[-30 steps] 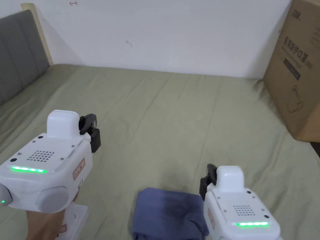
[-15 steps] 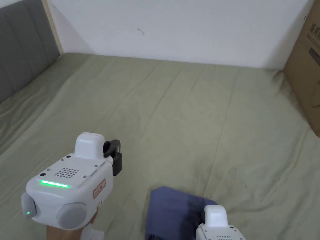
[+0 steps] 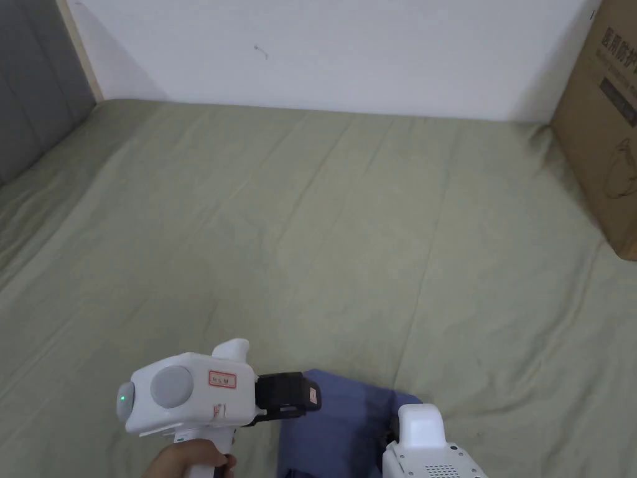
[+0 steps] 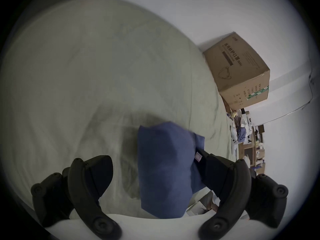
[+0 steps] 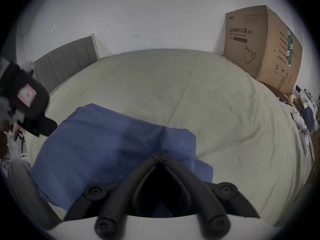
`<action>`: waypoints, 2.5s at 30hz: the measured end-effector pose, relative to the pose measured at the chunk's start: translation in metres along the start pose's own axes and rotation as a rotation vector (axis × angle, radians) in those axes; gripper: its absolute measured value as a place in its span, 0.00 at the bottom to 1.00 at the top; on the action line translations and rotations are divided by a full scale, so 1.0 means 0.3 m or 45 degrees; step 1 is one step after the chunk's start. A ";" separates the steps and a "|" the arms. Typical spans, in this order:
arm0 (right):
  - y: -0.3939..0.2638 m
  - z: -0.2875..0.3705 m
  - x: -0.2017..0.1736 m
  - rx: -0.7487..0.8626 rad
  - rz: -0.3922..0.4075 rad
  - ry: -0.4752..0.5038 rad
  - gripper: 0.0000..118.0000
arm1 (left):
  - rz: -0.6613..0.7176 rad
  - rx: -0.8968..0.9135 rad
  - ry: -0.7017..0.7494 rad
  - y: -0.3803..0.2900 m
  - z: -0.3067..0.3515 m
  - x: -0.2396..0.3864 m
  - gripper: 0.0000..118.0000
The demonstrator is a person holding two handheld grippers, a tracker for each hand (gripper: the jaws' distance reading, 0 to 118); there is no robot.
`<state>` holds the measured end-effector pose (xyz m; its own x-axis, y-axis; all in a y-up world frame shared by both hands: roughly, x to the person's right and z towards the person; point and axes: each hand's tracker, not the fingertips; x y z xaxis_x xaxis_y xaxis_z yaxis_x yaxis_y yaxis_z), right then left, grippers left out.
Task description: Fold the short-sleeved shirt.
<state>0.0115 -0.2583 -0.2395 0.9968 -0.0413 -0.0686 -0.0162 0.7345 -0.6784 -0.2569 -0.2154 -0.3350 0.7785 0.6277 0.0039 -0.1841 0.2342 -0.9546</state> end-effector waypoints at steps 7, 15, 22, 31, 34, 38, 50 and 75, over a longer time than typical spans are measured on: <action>-0.004 0.001 -0.002 0.007 0.028 0.000 0.00 | -0.047 -0.175 -0.022 -0.045 -0.103 -0.009 0.56; 0.050 0.057 0.022 0.060 0.013 0.073 0.00 | -0.055 -0.106 -0.051 -0.056 -0.047 -0.016 0.25; 0.202 0.148 -0.001 0.208 0.037 0.090 0.00 | -0.187 -0.027 0.064 0.094 0.174 -0.098 0.25; 0.366 0.146 -0.089 0.310 0.094 0.091 0.00 | -0.118 0.106 0.419 0.396 0.570 -0.513 0.25; 0.405 0.116 -0.122 0.320 0.101 0.096 0.00 | -0.064 0.135 0.526 0.464 0.675 -0.628 0.25; 0.438 0.073 -0.155 0.323 0.111 0.097 0.00 | -0.045 0.130 0.652 0.538 0.752 -0.752 0.25; 0.452 0.041 -0.107 0.283 0.102 0.044 0.00 | -0.040 0.137 0.940 0.592 0.672 -0.831 0.76; 0.709 0.651 0.152 0.846 0.110 -0.149 0.00 | -0.688 1.298 0.639 0.154 0.968 0.398 0.76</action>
<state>0.0688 0.0284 -0.2442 0.9966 0.0824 0.0023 -0.0820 0.9936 -0.0778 -0.3466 0.0858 -0.2921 0.9997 -0.0252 -0.0053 0.0237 0.9791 -0.2019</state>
